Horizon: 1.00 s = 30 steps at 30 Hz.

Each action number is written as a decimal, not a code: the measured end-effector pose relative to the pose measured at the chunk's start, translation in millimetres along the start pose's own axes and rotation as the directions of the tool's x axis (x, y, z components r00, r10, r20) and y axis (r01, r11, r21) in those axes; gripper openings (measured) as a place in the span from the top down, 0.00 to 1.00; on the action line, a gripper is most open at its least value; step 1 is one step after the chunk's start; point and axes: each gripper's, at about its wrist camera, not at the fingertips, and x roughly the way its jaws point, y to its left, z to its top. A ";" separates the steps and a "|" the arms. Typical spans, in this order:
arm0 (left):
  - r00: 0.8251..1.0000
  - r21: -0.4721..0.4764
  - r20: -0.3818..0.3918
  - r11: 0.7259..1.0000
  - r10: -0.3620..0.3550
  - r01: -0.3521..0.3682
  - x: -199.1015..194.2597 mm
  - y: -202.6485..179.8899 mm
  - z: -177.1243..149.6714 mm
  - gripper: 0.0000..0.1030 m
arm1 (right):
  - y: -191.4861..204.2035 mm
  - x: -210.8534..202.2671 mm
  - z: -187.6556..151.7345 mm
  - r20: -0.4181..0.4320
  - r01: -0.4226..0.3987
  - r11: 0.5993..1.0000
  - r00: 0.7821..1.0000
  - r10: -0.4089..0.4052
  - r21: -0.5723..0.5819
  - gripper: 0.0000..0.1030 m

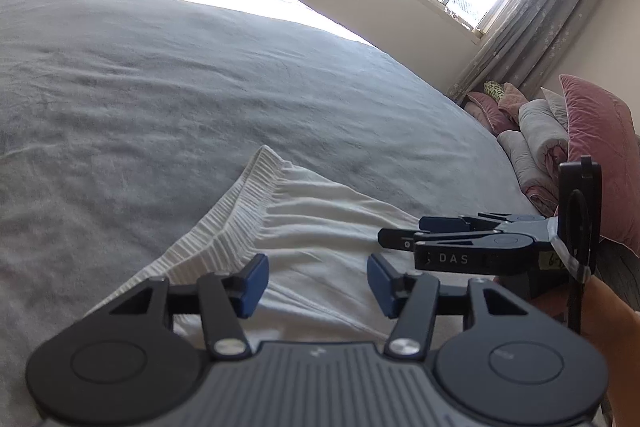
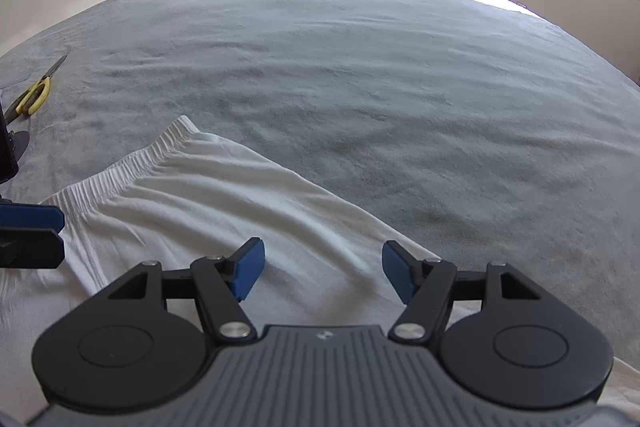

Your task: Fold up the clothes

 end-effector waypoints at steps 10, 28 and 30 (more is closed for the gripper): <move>0.996 -0.046 -0.045 0.996 0.080 -0.082 6.4 20.5 2.0 0.86 | -6.0 11.4 5.6 -0.001 0.014 1.000 1.000 -0.014 0.000 0.33; 0.989 -0.092 -0.086 0.987 0.120 -0.128 10.8 34.9 5.8 0.98 | -18.5 16.7 6.0 -0.018 -0.003 0.995 1.000 0.005 0.100 1.00; 0.988 -0.091 -0.086 0.987 0.128 -0.136 11.9 35.9 5.8 0.98 | -18.5 10.5 6.7 -0.016 -0.015 0.993 1.000 0.017 0.120 1.00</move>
